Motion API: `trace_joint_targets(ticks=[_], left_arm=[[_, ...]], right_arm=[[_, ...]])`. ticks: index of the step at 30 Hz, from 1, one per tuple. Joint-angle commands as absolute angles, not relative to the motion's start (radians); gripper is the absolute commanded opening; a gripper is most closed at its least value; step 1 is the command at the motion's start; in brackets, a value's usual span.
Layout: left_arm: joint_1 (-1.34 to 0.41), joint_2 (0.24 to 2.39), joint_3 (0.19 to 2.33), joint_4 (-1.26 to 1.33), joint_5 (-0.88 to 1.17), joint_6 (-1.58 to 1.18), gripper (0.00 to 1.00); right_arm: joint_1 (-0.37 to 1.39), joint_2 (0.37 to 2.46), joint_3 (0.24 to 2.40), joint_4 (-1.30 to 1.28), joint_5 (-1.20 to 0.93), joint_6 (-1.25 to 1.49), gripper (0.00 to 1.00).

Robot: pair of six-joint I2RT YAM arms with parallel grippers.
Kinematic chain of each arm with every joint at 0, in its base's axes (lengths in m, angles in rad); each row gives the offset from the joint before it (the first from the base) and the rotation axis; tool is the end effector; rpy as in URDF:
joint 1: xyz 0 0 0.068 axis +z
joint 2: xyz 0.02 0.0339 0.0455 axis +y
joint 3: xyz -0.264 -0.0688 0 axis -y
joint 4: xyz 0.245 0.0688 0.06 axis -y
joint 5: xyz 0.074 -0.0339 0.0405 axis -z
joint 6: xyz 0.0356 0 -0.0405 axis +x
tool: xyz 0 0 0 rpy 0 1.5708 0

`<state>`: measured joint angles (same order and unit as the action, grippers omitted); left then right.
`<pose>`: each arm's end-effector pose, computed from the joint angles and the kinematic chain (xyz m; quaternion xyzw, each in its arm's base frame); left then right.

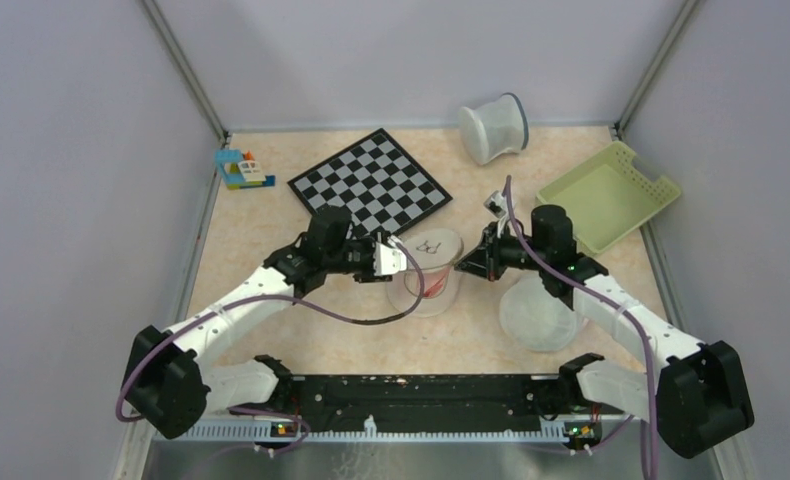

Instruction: Unzip the laundry bag and remove the bra

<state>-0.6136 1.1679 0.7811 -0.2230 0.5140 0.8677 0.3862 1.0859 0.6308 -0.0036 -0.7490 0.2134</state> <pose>0.1960 -0.1595 0.2594 0.6654 0.5537 -0.1669 0.4720 0.2068 0.1103 0.2490 -0.2606 0.7709 0.4419 0.3776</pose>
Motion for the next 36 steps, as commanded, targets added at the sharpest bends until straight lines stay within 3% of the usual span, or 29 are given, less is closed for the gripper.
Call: trace_joint_targets(ticks=[1, 5, 11, 16, 22, 30, 36], left_arm=[[-0.61, 1.164, 0.879, -0.284, 0.648, 0.814, 0.62], [-0.657, 1.17, 0.911, -0.247, 0.682, 0.674, 0.73], [-0.744, 1.262, 0.939, -0.184, 0.619, 0.58, 0.72], [-0.744, 1.346, 0.952, -0.174, 0.587, 0.582, 0.57], [-0.745, 1.355, 0.94, -0.211, 0.492, 0.623, 0.01], [-0.744, 1.231, 0.763, -0.119, 0.413, 0.717, 0.0], [-0.747, 1.178, 0.701, -0.066, 0.397, 0.775, 0.0]], right_arm=[[0.44, 1.051, 0.629, 0.06, -0.751, 0.232, 0.0], [0.457, 1.054, 0.628, 0.083, -0.737, 0.257, 0.0], [0.474, 1.065, 0.632, 0.116, -0.727, 0.281, 0.0], [0.475, 1.062, 0.637, 0.099, -0.724, 0.264, 0.0], [0.449, 1.055, 0.646, 0.022, -0.713, 0.201, 0.0], [0.307, 1.13, 0.631, -0.051, -0.738, 0.098, 0.0], [0.308, 1.189, 0.639, 0.021, -0.753, 0.124, 0.0]])
